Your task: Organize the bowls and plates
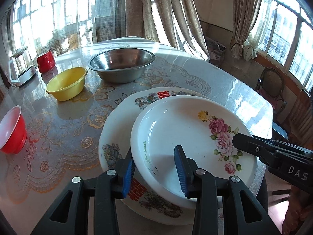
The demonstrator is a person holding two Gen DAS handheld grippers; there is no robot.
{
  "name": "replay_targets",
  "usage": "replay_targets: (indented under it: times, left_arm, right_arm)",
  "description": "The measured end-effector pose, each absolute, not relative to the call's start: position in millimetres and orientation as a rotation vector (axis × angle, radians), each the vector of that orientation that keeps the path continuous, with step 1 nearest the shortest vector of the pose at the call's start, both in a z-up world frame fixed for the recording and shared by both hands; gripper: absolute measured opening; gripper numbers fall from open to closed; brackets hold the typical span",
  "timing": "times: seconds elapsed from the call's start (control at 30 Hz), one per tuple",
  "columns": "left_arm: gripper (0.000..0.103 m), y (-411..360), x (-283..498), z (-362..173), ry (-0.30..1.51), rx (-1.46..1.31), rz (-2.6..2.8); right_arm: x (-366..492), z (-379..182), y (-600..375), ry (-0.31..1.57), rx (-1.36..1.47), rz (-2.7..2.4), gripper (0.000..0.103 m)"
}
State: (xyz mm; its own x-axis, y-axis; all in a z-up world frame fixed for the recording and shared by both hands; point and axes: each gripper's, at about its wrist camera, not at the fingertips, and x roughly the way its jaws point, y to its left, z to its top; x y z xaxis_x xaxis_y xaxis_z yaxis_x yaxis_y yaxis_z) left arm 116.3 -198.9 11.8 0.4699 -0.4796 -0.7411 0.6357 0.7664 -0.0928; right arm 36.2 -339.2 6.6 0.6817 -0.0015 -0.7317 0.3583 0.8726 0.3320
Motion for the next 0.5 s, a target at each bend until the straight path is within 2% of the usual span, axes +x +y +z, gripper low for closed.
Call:
replay_targets:
  times: [0.37,0.5]
  left_arm:
    - [0.040,-197.0,121.4,14.8,0.847,0.226,-0.644]
    - [0.041,-199.3,123.6,15.3,0.855,0.233,-0.629]
  right_arm:
    - [60.9,5.8,-331.4,0.892,0.422,-0.232,0.026]
    - [67.4,6.7,-326.7,0.914,0.386,-0.237,0.032]
